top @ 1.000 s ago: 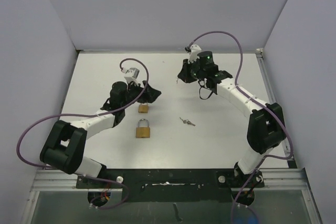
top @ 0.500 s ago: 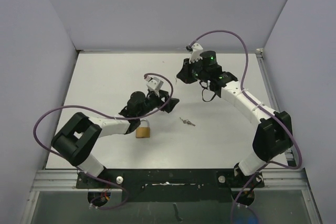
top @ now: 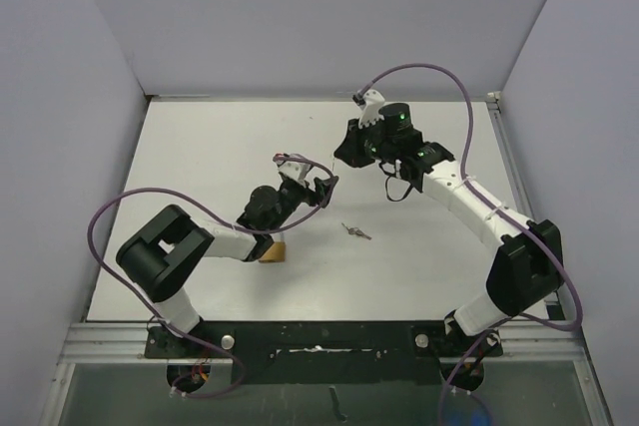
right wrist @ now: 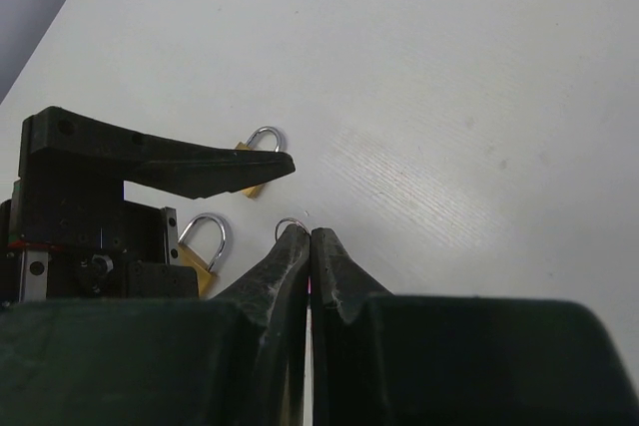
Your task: Unlock with the key
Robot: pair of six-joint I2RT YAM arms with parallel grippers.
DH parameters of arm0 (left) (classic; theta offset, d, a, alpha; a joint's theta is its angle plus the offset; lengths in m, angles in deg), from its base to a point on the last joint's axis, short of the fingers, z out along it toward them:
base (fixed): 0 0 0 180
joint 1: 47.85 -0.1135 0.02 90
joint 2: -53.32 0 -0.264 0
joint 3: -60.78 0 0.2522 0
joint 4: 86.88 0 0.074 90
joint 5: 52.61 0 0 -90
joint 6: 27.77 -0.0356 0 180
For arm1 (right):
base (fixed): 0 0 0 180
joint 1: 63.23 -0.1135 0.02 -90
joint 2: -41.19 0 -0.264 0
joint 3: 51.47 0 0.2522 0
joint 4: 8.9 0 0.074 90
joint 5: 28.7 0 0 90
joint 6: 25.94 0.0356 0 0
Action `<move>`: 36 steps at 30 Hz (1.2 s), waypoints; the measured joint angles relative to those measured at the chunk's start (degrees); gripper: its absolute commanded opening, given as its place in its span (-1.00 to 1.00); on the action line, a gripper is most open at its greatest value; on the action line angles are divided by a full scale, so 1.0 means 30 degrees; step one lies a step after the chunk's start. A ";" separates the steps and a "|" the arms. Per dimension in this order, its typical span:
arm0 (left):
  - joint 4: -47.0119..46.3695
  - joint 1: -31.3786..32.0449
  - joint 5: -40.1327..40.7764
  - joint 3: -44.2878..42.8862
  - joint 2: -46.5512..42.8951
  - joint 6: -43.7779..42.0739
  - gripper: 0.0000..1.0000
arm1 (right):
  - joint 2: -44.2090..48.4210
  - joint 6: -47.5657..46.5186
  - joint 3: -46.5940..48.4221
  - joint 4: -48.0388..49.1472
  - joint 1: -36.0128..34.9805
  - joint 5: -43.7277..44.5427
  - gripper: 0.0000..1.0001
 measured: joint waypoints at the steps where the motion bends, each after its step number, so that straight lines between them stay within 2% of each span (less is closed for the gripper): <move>1: -0.0262 0.0000 0.0036 0.0022 0.0138 -0.0102 0.42 | 0.0102 0.0036 -0.0080 -0.0007 -0.0007 0.0000 -1.00; 8: -0.3767 0.0000 -0.0044 0.0525 0.1749 -0.0685 0.34 | 0.0474 0.0277 -0.0364 -0.0168 -0.0124 0.0007 -1.00; 18: -0.5013 0.0175 -0.0350 0.0546 0.2251 -0.1100 0.30 | 0.0590 0.0495 -0.0670 -0.0554 -0.0124 0.0080 -1.00; 25: -0.5166 0.0452 -0.0415 0.0401 0.2251 -0.1428 0.13 | 0.0590 0.0743 -0.0721 -0.0670 -0.0124 0.0168 -1.00; 29: -0.5348 0.0539 -0.0401 0.0262 0.2273 -0.1479 -0.07 | 0.0597 0.0867 -0.0721 -0.0736 -0.0124 0.0226 -1.00; 36: -0.5486 0.0561 -0.0335 0.0109 0.2302 -0.1603 -0.21 | 0.0845 0.0911 -0.0772 -0.0860 -0.0124 0.0240 -1.00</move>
